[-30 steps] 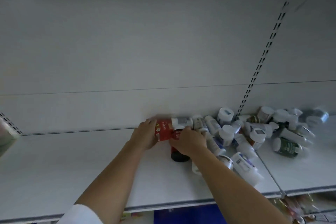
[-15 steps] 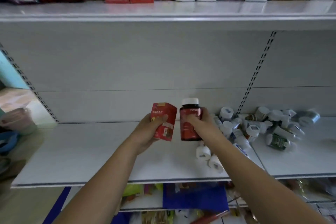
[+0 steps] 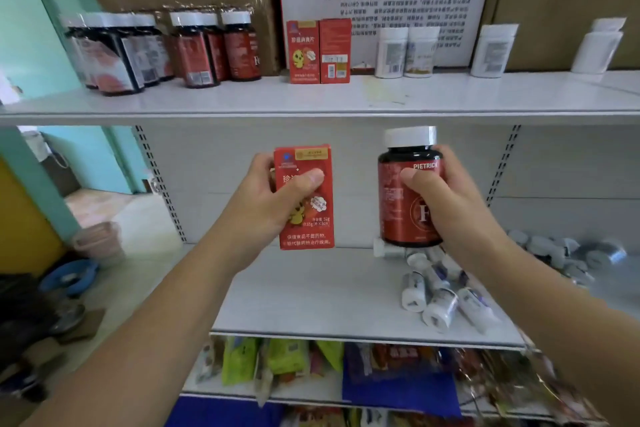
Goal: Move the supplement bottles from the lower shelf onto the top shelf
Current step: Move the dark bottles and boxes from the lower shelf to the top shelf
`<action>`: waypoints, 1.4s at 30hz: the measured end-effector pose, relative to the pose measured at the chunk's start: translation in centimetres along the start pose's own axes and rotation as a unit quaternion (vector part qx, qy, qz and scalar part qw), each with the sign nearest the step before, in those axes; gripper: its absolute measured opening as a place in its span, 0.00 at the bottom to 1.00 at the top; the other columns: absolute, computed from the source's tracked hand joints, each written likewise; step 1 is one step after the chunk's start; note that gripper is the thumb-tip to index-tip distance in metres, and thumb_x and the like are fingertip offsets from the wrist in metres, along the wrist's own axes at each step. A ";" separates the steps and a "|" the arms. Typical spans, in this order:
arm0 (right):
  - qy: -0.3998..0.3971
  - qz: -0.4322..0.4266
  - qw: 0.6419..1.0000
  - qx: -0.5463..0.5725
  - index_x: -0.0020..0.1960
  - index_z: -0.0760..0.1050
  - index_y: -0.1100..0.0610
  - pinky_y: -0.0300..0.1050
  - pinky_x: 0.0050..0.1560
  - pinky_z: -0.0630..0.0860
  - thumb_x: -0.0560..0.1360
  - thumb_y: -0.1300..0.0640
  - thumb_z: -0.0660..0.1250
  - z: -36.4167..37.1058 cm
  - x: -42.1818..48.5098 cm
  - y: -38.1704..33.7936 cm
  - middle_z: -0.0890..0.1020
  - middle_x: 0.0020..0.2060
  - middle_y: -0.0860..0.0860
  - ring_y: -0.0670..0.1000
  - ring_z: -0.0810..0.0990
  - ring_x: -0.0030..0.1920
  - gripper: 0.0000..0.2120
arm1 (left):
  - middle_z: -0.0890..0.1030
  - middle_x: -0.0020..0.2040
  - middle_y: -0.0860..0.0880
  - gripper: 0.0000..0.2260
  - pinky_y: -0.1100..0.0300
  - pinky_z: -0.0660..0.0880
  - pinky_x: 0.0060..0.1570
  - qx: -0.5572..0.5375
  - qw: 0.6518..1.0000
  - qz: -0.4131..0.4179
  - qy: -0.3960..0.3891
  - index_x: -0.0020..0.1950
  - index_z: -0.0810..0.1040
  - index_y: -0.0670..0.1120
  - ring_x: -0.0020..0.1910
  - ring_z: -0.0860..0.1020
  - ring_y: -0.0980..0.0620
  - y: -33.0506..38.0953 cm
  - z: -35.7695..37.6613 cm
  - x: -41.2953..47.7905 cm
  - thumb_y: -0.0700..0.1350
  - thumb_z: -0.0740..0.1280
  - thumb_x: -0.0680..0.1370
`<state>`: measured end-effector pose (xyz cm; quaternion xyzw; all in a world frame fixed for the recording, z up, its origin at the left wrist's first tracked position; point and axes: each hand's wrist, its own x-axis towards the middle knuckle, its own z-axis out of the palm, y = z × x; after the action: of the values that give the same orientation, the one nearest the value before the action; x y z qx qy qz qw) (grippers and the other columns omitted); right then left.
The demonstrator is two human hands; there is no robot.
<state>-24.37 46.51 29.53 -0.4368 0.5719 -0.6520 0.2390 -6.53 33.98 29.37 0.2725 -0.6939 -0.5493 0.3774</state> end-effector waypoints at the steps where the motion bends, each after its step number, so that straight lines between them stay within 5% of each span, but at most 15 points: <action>1: -0.006 -0.017 1.000 0.002 0.54 0.71 0.47 0.43 0.38 0.79 0.70 0.52 0.68 0.2 0.2 -1.2 0.82 0.40 0.45 0.45 0.83 0.39 0.13 | 0.83 0.45 0.53 0.23 0.55 0.81 0.42 0.008 1.000 0.024 0.005 0.56 0.71 0.54 0.42 0.84 0.55 1.3 -0.5 0.0 0.59 0.75 0.67; 5: -0.025 -0.071 0.997 0.013 0.52 0.71 0.45 0.42 0.38 0.78 0.66 0.50 0.65 0.6 2.5 -5.2 0.82 0.36 0.40 0.42 0.82 0.38 0.14 | 0.84 0.40 0.60 0.13 0.64 0.79 0.37 0.038 0.993 0.110 0.016 0.56 0.70 0.56 0.41 0.84 0.59 5.9 -1.7 1.1 0.53 0.70 0.75; 13: -0.083 -0.095 0.992 0.013 0.60 0.68 0.50 0.52 0.53 0.79 0.70 0.51 0.66 1.1 10.1 -8.3 0.81 0.55 0.52 0.50 0.83 0.53 0.20 | 0.83 0.50 0.53 0.23 0.50 0.79 0.55 0.080 0.985 0.151 0.000 0.57 0.69 0.53 0.50 0.84 0.54 10.2 -3.2 8.9 0.56 0.74 0.68; 19: -0.098 -0.098 0.962 -0.234 0.67 0.61 0.51 0.41 0.55 0.75 0.75 0.47 0.67 -1.1 17.1 -7.9 0.78 0.54 0.45 0.42 0.78 0.52 0.24 | 0.81 0.55 0.50 0.28 0.51 0.78 0.57 0.205 0.971 0.118 -0.041 0.58 0.72 0.54 0.55 0.81 0.52 10.0 -3.7 16.8 0.58 0.75 0.61; 24: -0.149 -0.094 0.946 -0.272 0.67 0.59 0.48 0.34 0.48 0.72 0.73 0.49 0.69 -2.9 19.6 -6.9 0.78 0.51 0.38 0.35 0.76 0.50 0.28 | 0.67 0.60 0.54 0.29 0.64 0.71 0.60 0.420 0.893 0.160 -0.028 0.61 0.71 0.63 0.57 0.73 0.59 8.9 -5.2 20.6 0.64 0.72 0.61; 29: -0.180 -0.104 0.936 -0.282 0.68 0.57 0.46 0.32 0.46 0.73 0.71 0.55 0.72 -3.1 20.4 -6.8 0.78 0.52 0.41 0.35 0.77 0.50 0.32 | 0.63 0.71 0.53 0.42 0.51 0.64 0.72 0.501 0.836 0.224 0.009 0.71 0.69 0.55 0.72 0.63 0.53 8.0 -5.6 22.1 0.73 0.66 0.61; 31: -0.174 -0.106 0.935 -0.290 0.67 0.57 0.45 0.33 0.47 0.73 0.70 0.55 0.72 -3.0 20.5 -6.8 0.78 0.52 0.41 0.36 0.77 0.51 0.32 | 0.66 0.70 0.55 0.41 0.55 0.65 0.71 0.517 0.818 0.253 -0.003 0.71 0.68 0.53 0.69 0.66 0.58 7.6 -5.4 22.6 0.73 0.65 0.63; 35: -0.169 -0.089 0.942 -0.275 0.66 0.58 0.45 0.41 0.54 0.75 0.69 0.57 0.72 -2.9 20.4 -6.6 0.80 0.53 0.44 0.40 0.79 0.52 0.32 | 0.75 0.57 0.63 0.28 0.73 0.70 0.51 0.471 0.852 0.226 -0.028 0.65 0.67 0.61 0.53 0.75 0.69 7.4 -5.3 23.4 0.59 0.74 0.68; 39: -0.150 -0.090 0.950 -0.257 0.65 0.60 0.45 0.46 0.54 0.78 0.68 0.57 0.73 -2.0 19.7 -6.7 0.80 0.52 0.44 0.40 0.81 0.52 0.33 | 0.71 0.67 0.56 0.37 0.56 0.71 0.65 0.472 0.855 0.211 -0.045 0.74 0.60 0.53 0.62 0.74 0.60 7.3 -5.5 23.7 0.59 0.73 0.70; 42: -0.139 -0.103 0.950 -0.261 0.62 0.63 0.43 0.53 0.60 0.76 0.61 0.48 0.78 -0.1 18.9 -7.1 0.82 0.50 0.42 0.42 0.81 0.55 0.35 | 0.61 0.77 0.51 0.42 0.53 0.64 0.71 0.529 0.829 0.175 -0.047 0.79 0.52 0.50 0.72 0.66 0.53 7.4 -6.7 22.4 0.62 0.69 0.72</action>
<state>-32.68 32.85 41.90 -0.6265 0.6350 -0.4341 0.1255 -13.46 14.36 42.25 0.2777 -0.9315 -0.0354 0.2324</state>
